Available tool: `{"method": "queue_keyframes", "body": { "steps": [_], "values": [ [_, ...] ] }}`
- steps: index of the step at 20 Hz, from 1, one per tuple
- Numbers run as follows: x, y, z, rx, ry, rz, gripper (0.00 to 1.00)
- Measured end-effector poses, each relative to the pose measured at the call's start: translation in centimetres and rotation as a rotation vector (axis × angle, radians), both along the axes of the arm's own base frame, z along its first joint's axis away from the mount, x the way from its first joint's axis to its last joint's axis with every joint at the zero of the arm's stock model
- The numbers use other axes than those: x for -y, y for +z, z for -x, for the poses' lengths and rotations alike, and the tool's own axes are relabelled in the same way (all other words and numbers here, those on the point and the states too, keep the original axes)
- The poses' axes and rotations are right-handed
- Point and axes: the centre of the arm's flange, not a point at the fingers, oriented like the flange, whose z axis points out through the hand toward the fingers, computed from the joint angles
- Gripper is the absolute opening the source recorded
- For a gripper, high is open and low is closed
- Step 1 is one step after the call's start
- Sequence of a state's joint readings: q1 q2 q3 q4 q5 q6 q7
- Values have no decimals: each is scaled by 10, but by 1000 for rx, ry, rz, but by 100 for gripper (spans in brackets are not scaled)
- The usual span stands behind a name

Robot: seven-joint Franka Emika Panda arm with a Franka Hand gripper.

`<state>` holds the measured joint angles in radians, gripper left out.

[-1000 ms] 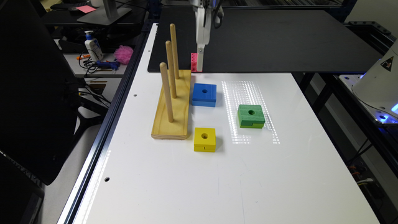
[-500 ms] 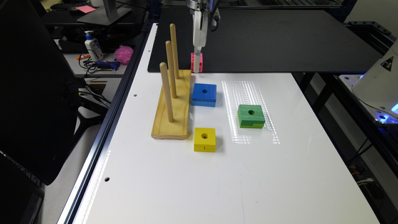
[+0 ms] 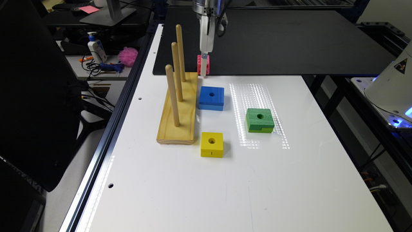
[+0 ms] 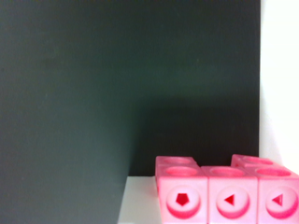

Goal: Pick up pink block.

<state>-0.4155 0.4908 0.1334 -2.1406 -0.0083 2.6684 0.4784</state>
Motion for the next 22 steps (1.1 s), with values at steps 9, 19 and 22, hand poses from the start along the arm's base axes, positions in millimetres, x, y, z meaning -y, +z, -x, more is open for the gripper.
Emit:
{"method": "queue_keyframes", "body": {
  "steps": [9, 19, 22],
  "values": [
    [1, 3, 0, -1, -2, 2, 0],
    [2, 73, 0, -15, 5, 16, 0],
    [2, 86, 1, -18, 5, 19, 0]
  ]
}}
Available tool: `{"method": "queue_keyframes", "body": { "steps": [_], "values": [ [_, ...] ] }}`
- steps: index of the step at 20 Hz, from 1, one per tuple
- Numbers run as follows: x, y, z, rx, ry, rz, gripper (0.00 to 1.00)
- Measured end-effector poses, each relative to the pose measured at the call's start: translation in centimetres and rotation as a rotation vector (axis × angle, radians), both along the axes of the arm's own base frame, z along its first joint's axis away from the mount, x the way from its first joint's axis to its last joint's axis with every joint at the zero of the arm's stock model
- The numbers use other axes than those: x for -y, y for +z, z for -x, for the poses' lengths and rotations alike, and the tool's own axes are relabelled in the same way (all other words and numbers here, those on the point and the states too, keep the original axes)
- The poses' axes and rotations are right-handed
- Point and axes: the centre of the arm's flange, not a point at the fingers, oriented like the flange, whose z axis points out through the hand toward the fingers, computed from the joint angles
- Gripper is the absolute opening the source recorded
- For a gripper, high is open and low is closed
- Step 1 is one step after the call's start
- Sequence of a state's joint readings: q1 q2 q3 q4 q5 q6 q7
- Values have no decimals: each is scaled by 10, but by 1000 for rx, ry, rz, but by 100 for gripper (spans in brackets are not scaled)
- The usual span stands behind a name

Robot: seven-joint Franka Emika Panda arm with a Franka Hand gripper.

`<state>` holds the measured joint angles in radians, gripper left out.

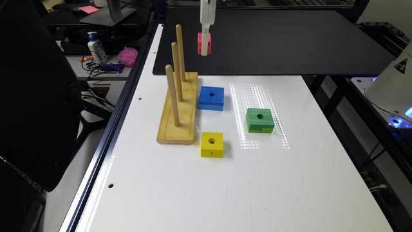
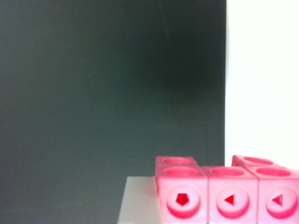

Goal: Pick up pink block.

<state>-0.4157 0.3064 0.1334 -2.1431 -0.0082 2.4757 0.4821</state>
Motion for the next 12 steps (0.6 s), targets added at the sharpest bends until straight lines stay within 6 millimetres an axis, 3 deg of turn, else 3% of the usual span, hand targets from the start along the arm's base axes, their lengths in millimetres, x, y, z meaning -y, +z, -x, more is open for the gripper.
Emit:
{"method": "queue_keyframes", "body": {
  "steps": [12],
  "values": [
    [-3, 67, 6, 10, -1, 20, 0]
  ]
}}
